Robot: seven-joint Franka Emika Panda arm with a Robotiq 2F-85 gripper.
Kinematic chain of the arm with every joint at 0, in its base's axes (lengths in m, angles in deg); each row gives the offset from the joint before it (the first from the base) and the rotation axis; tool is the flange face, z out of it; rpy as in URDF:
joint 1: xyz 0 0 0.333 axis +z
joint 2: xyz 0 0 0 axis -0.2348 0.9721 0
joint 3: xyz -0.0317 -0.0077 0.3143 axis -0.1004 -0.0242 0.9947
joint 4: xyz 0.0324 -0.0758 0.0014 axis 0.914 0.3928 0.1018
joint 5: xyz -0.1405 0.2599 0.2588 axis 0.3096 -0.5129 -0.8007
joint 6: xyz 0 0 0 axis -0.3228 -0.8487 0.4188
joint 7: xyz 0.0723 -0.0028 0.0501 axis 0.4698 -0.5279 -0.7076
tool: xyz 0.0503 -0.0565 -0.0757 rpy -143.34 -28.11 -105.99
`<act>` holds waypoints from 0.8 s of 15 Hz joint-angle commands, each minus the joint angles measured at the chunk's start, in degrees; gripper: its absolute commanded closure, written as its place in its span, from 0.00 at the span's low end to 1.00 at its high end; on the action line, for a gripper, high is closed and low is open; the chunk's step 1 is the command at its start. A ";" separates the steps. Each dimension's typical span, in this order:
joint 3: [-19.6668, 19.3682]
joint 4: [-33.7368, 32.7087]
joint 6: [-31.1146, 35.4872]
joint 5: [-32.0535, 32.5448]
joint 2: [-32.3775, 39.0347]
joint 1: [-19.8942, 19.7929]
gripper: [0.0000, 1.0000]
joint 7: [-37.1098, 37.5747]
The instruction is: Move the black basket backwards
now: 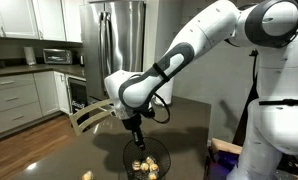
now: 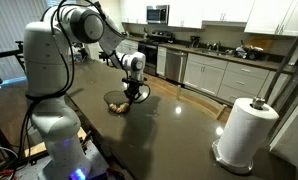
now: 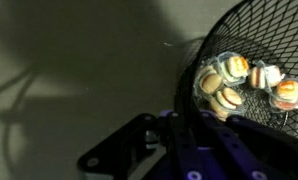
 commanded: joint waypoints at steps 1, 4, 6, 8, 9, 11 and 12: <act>0.30 0.38 1.39 0.92 0.63 0.65 0.94 -1.45; 0.38 0.43 1.42 0.96 0.86 1.00 0.64 -1.31; 0.39 0.46 1.38 0.91 1.16 1.15 0.53 -1.28; 0.40 0.52 1.49 0.83 1.41 1.14 0.40 -1.34; 0.41 0.58 1.47 0.74 1.32 1.12 0.33 -1.39; 0.43 0.72 1.47 0.73 1.15 1.12 0.20 -1.40; 0.42 0.84 1.58 0.77 1.02 1.12 0.14 -1.35</act>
